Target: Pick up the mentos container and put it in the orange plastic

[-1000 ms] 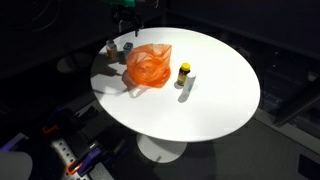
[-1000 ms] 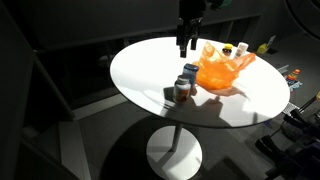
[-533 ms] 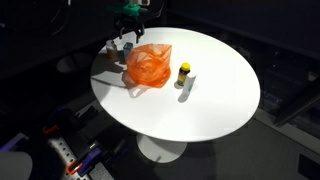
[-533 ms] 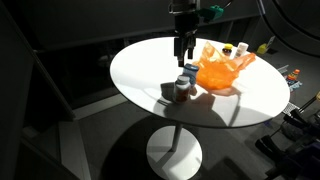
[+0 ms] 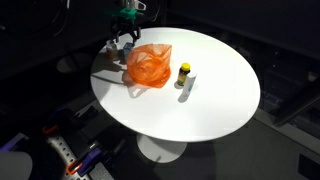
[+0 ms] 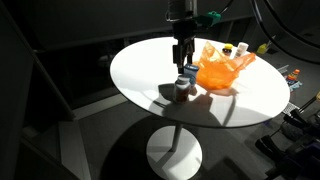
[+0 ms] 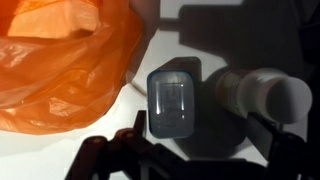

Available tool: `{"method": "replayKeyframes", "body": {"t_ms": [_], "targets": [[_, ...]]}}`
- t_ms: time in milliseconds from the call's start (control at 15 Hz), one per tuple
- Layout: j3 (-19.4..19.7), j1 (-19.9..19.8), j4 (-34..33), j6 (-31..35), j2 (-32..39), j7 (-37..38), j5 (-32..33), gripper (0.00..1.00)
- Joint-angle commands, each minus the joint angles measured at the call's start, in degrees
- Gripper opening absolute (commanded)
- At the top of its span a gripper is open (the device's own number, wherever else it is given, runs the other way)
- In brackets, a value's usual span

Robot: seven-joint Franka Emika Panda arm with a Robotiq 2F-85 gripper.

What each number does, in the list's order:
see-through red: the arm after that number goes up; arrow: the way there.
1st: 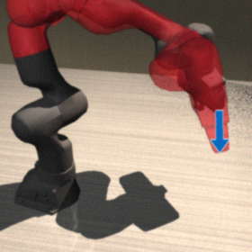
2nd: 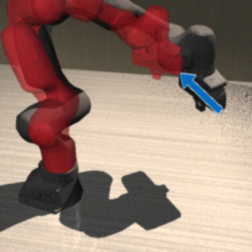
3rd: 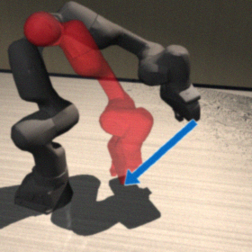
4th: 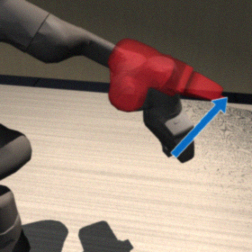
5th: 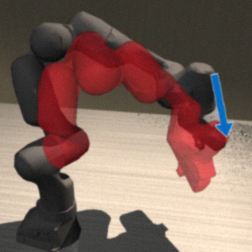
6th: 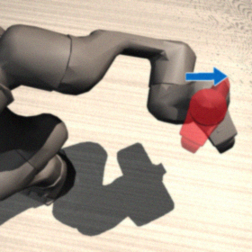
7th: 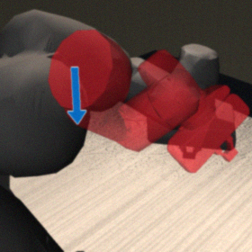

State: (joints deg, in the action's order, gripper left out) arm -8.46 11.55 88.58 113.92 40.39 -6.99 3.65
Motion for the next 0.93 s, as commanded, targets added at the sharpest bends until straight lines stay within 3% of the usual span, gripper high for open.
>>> {"method": "replayKeyframes", "body": {"t_ms": [0, 867], "targets": [[0.4, 0.3, -0.5, -0.7, -0.2, 1.2, 0.1, 1.00], [-0.1, -1.1, 3.3, 3.8, -1.6, 2.2, -1.7, 1.00]]}}
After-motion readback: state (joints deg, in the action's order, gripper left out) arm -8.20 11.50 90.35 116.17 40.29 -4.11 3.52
